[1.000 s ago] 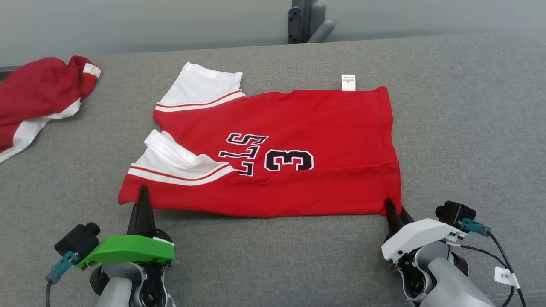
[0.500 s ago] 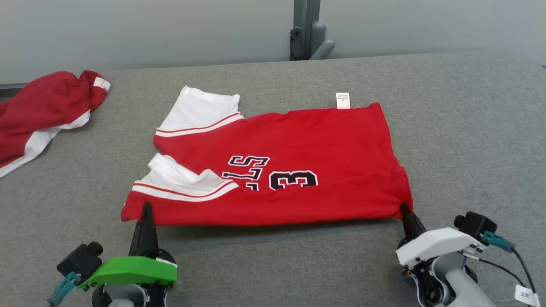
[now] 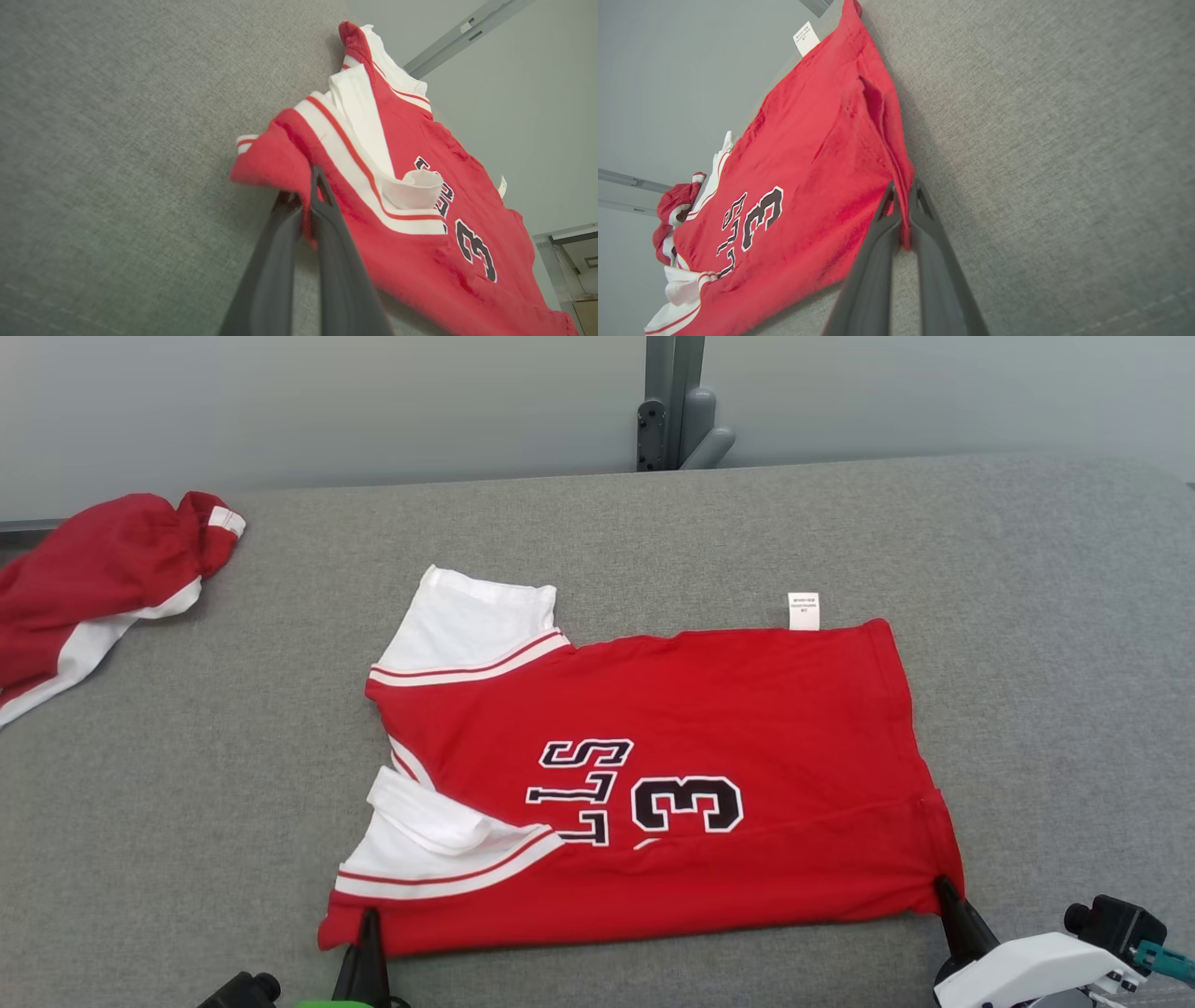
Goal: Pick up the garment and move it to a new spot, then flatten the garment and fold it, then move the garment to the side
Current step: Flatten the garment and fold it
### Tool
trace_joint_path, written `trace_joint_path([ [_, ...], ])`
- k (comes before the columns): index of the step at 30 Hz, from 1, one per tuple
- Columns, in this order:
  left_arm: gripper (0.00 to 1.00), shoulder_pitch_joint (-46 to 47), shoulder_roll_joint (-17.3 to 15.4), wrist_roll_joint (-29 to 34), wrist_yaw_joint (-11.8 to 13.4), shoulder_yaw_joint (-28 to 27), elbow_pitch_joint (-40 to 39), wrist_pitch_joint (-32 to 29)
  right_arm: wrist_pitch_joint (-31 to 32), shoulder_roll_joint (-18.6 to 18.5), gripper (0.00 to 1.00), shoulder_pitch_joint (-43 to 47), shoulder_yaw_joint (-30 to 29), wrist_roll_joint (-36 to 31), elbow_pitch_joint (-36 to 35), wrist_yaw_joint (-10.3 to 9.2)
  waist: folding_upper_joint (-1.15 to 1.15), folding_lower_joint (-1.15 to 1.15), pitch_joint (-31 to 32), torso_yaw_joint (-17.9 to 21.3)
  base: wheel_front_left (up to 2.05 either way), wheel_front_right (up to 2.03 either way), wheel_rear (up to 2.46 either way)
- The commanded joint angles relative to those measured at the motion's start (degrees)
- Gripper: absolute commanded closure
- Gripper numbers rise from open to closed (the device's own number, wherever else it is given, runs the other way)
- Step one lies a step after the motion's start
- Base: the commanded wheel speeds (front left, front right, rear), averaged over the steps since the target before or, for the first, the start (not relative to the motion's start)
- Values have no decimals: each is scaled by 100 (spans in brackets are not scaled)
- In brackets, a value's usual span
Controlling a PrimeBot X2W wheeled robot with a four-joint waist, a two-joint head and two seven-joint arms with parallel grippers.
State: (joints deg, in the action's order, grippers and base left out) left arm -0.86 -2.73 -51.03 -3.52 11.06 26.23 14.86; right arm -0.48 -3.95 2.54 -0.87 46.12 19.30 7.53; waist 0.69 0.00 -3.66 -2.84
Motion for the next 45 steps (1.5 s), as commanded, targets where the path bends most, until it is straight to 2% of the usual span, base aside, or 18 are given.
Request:
trace_joint_path([
  [1,100,-51,-31,-41,50,31,55,4,35,12,100,69,-63,-91,-52,-9,-69,0,-11,-4,0,0,0],
  [6,100,79,-32,-105,142,128,293,-22,140,93,100,116,-194,-315,-163,-9,-69,0,-33,-32,0,0,0],
  [7,100,91,-32,-138,156,126,336,-23,152,98,93,130,-219,-357,-171,-9,-69,0,-35,-36,0,0,0],
  [8,89,101,-32,-122,168,127,373,-25,162,101,85,147,-246,-389,-188,-9,-69,0,-37,-38,0,0,0],
  [9,59,109,-42,-96,176,128,393,-23,166,100,73,165,-268,-386,-200,-9,-69,0,-37,-39,0,0,0],
  [10,17,106,-54,-95,183,115,409,-20,150,99,60,183,-296,-391,-203,-9,-69,0,-37,-36,0,0,0],
  [11,0,97,-73,-99,198,92,413,-17,124,98,23,195,-321,-422,-208,-10,-69,0,-37,-33,0,0,0],
  [12,0,86,-102,-103,208,63,401,-13,105,97,0,204,-340,-429,-218,-10,-69,0,-35,-28,0,0,0],
  [20,0,217,-491,205,357,-168,-49,26,51,103,0,305,-535,-604,-476,-6,-69,0,-25,34,0,0,0],
  [28,0,1388,-1060,811,348,209,-418,-492,149,104,0,128,-812,-1058,-1129,-6,-69,0,-114,152,0,0,0],
  [35,0,3015,-1263,1275,206,686,347,-1200,297,104,0,-389,-462,-1556,-1609,-6,-69,0,-621,457,0,0,0],
  [42,0,4597,-1163,1711,157,1088,1710,-1625,363,81,0,-1039,58,-1853,-1898,-6,-69,0,-1408,772,0,0,0],
  [45,0,5051,-1130,1783,194,1148,2219,-1740,335,1,0,-1238,432,-1754,-2061,-5,-69,0,-1658,875,0,0,0],
])
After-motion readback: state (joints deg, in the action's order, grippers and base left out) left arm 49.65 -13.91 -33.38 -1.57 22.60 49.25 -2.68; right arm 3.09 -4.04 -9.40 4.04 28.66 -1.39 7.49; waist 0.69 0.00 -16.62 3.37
